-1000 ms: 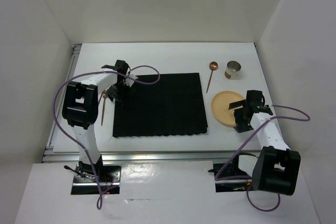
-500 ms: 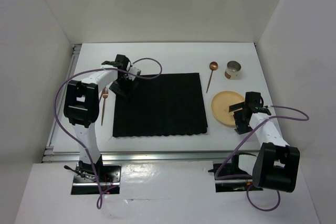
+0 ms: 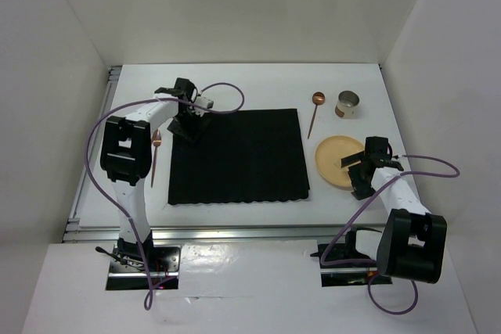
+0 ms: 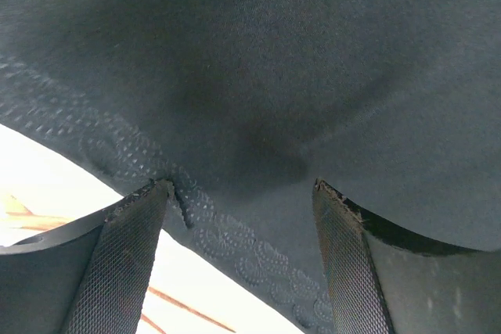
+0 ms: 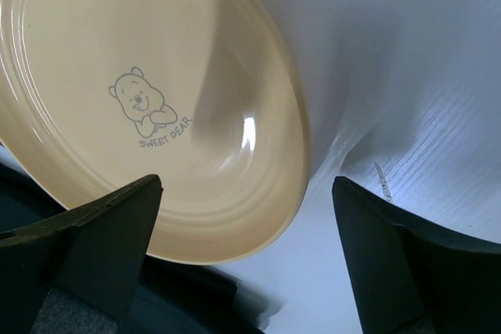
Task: Set the dinner table for one person
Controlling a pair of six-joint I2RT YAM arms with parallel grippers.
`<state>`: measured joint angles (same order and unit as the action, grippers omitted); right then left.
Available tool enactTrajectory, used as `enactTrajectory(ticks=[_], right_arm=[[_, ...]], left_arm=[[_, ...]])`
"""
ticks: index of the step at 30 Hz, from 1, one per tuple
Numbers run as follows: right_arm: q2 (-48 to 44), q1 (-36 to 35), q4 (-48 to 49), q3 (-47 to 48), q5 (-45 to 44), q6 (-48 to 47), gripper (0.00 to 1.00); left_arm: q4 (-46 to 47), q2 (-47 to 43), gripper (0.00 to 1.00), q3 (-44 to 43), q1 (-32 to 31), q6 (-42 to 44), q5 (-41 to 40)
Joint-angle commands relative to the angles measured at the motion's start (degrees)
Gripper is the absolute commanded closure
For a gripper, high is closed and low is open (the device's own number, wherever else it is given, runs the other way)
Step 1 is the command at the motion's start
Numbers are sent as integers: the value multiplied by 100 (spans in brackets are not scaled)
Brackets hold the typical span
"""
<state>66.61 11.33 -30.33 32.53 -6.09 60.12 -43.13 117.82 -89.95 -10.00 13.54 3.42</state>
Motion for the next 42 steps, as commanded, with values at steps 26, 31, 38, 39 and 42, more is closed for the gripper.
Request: enactTrajectory(ticks=[26, 31, 38, 39, 42], right_arm=[[-148, 1, 202, 34, -341, -325, 3], [-148, 1, 255, -19, -288, -387, 3], [-148, 1, 203, 33, -340, -439, 4], [-209, 1, 133, 34, -341, -439, 6], [-262, 1, 132, 34, -341, -439, 7]], left_arm=[[-99, 725, 18, -796, 42, -9, 449], [-37, 725, 18, -849, 42, -9, 502], [103, 234, 16, -542, 42, -114, 247], [103, 67, 16, -541, 42, -115, 195], [-89, -214, 16, -611, 42, -237, 142]])
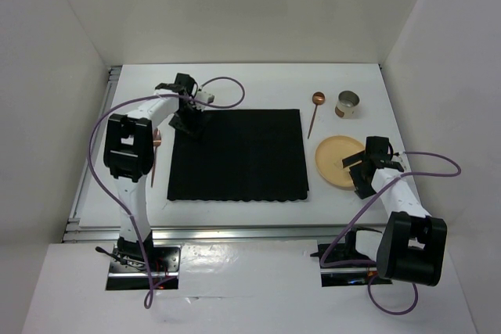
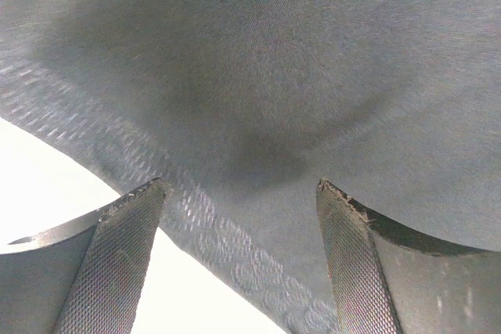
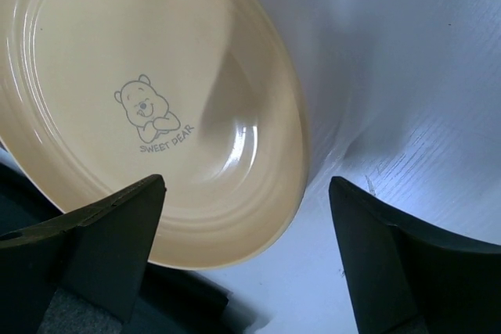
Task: Set the dinner table for one person
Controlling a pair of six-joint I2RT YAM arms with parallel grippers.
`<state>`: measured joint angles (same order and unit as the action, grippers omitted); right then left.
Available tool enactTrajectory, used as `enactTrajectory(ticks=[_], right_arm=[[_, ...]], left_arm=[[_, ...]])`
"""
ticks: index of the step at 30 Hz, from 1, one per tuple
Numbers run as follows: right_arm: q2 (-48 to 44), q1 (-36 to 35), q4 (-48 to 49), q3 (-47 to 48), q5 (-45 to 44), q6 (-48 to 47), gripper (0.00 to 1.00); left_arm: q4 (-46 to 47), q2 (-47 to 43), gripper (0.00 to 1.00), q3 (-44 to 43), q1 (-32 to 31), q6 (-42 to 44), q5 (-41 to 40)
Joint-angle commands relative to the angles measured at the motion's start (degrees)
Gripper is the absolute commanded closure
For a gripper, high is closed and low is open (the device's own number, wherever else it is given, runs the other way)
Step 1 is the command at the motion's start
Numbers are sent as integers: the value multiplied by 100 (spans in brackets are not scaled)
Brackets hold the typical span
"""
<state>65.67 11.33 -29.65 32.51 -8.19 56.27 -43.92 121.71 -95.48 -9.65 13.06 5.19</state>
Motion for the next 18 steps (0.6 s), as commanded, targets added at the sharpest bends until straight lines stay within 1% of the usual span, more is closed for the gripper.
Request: enactTrajectory(ticks=[1, 3, 4, 7, 8, 9, 11, 12, 13, 16, 17, 18], right_arm=[[-168, 1, 65, 36, -131, -55, 7], [-116, 1, 65, 36, -131, 50, 7], [-116, 1, 65, 36, -131, 103, 9], [51, 1, 12, 36, -78, 244, 20], [138, 1, 73, 36, -26, 322, 25], [200, 1, 73, 36, -25, 401, 33], [253, 1, 73, -26, -25, 542, 42], [253, 1, 134, -87, -25, 604, 52], [253, 1, 187, -148, -25, 657, 57], [253, 1, 188, -201, -25, 727, 71], [253, 1, 188, -254, -25, 780, 77], [253, 1, 188, -254, -25, 780, 79]], left_arm=[[-72, -666, 16, -58, 7, -259, -36], [-334, -771, 16, -198, 7, -356, -245], [-449, -772, 16, -251, 7, -409, -308], [-740, -1061, 16, -357, 7, -489, -650], [-741, -1157, 16, -357, 7, -489, -651], [-810, -1402, 16, -305, 7, -489, -651], [-881, -1675, 16, -243, 7, -489, -651], [-881, -1816, 16, -191, 7, -489, -599], [-881, -2105, 16, -86, 7, -489, -598], [-942, -2511, 15, 82, 68, -489, -476], [-943, -2764, 15, 82, 138, -489, -475], [-943, -2897, 15, 152, 208, -489, -414]])
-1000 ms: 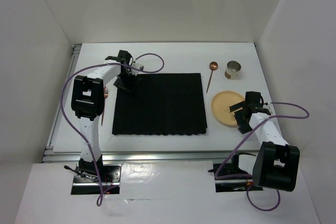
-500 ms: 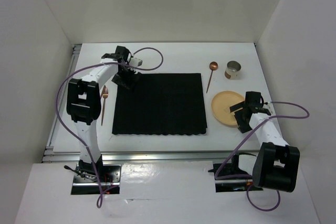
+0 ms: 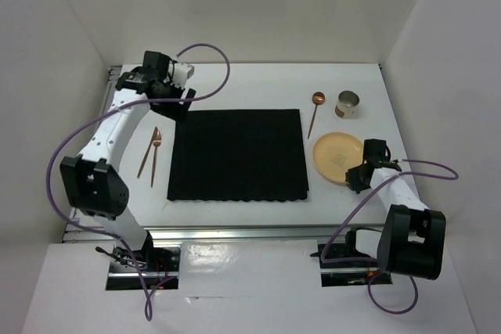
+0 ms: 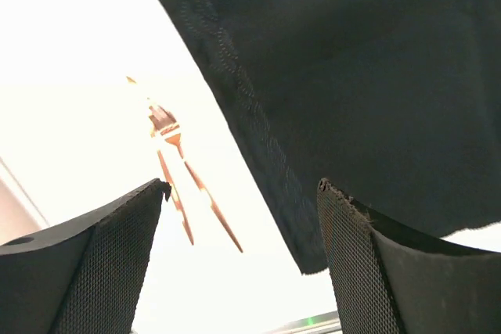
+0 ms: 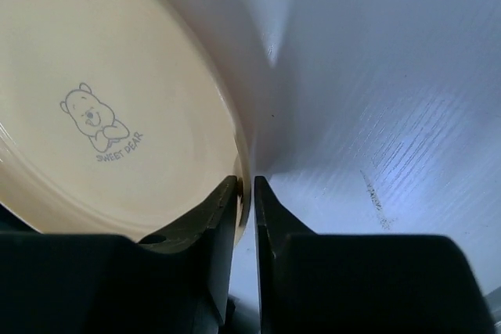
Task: Set the dinner table for one person
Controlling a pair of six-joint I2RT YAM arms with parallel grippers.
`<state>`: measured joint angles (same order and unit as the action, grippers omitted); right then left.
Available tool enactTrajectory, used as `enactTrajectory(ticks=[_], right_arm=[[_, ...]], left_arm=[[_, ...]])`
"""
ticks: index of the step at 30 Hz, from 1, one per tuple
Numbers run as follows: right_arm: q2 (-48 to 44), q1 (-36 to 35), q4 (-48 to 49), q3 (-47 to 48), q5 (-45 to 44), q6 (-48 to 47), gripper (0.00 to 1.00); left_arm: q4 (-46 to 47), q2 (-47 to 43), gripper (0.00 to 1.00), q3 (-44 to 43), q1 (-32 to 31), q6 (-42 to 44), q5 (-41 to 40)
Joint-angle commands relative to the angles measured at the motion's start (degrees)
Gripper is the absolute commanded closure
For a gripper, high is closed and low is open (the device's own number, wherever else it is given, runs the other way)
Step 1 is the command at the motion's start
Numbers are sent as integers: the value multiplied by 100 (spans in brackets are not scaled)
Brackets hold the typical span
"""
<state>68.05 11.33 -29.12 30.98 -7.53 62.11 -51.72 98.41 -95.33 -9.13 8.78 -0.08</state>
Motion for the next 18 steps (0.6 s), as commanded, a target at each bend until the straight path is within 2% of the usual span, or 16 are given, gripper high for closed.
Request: enactTrajectory(ticks=[1, 3, 5, 7, 10, 11, 14, 17, 18], right_arm=[[15, 1, 135, -162, -143, 197, 79], [15, 1, 135, -163, -144, 258, 75], [67, 1, 135, -215, -144, 319, 58], [68, 1, 214, -277, -144, 320, 57], [129, 1, 276, -277, -144, 399, 65], [129, 1, 276, -277, -144, 451, 77], [200, 1, 163, -224, -257, 451, 100], [-28, 1, -145, -5, -416, 399, 100], [-359, 1, -207, 48, -416, 155, 100]], left_arm=[[-163, -690, 13, 224, 209, -60, 113], [-215, -1024, 12, 304, 314, -112, 166], [-364, -1087, 12, 365, 516, -113, 314], [-417, -1201, 12, 366, 631, -113, 385], [-470, -1254, 12, 515, 771, -113, 447], [-470, -1254, 12, 515, 772, -113, 447], [-523, -1307, 12, 515, 825, -113, 561], [-575, -1360, 12, 515, 877, -113, 614], [-576, -1412, 12, 515, 877, -113, 666]])
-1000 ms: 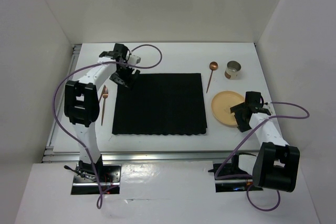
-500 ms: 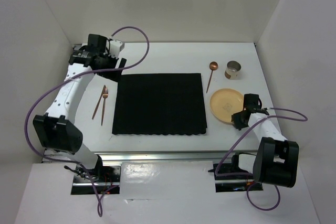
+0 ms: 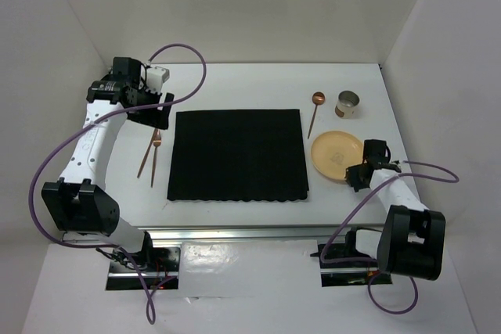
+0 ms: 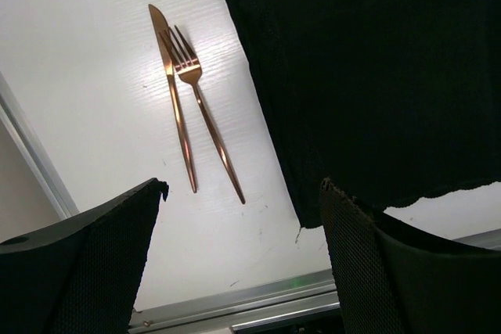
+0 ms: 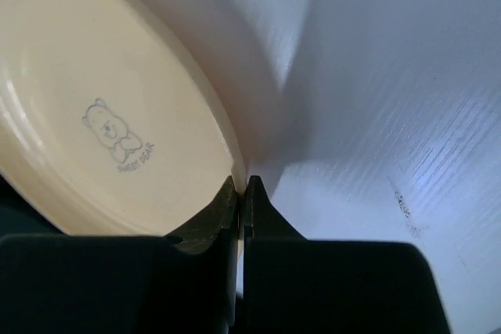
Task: Set the dinner table for one person
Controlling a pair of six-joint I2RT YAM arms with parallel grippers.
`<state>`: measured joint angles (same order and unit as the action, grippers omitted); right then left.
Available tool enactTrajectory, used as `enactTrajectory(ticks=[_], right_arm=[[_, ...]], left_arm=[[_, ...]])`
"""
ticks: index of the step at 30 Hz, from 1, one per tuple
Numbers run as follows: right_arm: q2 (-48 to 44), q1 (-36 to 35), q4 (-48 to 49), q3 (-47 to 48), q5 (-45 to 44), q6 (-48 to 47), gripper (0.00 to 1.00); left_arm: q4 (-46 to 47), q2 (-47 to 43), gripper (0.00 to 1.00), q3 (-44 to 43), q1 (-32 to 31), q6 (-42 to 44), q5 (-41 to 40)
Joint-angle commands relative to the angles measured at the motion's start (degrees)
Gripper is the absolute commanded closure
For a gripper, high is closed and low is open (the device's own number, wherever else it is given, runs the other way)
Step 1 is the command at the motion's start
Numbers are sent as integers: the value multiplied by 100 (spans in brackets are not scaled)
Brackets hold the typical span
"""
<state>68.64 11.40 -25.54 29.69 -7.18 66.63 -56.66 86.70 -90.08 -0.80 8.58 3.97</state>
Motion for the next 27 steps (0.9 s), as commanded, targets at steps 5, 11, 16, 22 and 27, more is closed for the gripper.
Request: enactTrajectory(ticks=[5, 11, 16, 22, 27], right_arm=[[-1931, -6, -462, 686, -92, -1343, 100], [-2023, -6, 593, 1626, 2223, -2838, 100], [-574, -1128, 875, 2426, 3259, -3611, 100], [1940, -3248, -64, 4253, 2747, -4562, 100], [3039, -3495, -293, 4773, 2792, -4615, 100]], left_arm=[[-82, -241, 12, 43, 168, -93, 394], [-82, -241, 12, 96, 440, -93, 509], [-82, -416, 12, 210, 546, -93, 632], [-134, -600, 12, 377, 598, -93, 509], [-134, -672, 12, 553, 721, -93, 456]])
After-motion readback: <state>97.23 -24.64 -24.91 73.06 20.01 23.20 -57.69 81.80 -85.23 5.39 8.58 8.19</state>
